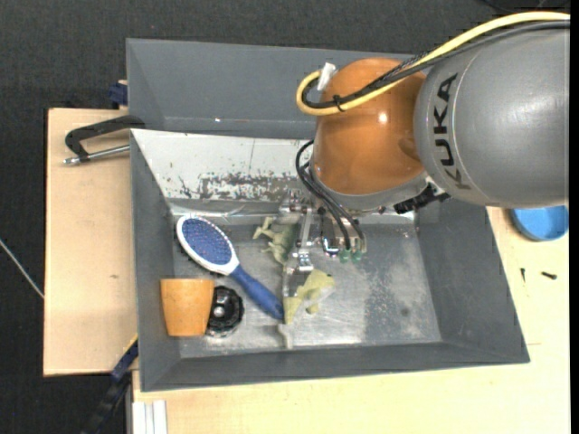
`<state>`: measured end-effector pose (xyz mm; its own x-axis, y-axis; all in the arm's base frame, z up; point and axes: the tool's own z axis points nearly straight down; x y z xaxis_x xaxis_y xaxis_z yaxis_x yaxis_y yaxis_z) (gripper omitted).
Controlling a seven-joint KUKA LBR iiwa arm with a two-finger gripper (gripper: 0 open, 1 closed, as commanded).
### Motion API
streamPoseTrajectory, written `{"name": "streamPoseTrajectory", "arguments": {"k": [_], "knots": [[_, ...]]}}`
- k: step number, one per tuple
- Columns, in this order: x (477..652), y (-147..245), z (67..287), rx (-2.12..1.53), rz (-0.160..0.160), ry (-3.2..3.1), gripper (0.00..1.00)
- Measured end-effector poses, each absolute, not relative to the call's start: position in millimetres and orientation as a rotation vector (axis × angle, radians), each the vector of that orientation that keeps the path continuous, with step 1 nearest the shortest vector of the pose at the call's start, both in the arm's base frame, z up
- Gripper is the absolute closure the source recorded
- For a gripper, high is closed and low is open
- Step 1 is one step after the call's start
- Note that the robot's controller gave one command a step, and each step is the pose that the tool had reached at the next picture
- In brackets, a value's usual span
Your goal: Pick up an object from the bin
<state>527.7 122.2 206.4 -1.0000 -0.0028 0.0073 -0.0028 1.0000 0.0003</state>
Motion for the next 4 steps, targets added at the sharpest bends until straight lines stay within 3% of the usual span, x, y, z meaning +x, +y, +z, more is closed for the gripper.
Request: {"name": "streamPoseTrajectory", "arguments": {"k": [1,2,3,4], "knots": [[531.7,155.1,70.5,-0.257,-0.004,-3.135,0.0],[532.7,155.0,73.1,-0.26,-0.007,-3.138,1.0],[531.3,155.5,72.3,-0.257,-0.007,-3.135,0.0],[532.7,155.0,73.1,-0.261,-0.008,-3.138,1.0]]}}
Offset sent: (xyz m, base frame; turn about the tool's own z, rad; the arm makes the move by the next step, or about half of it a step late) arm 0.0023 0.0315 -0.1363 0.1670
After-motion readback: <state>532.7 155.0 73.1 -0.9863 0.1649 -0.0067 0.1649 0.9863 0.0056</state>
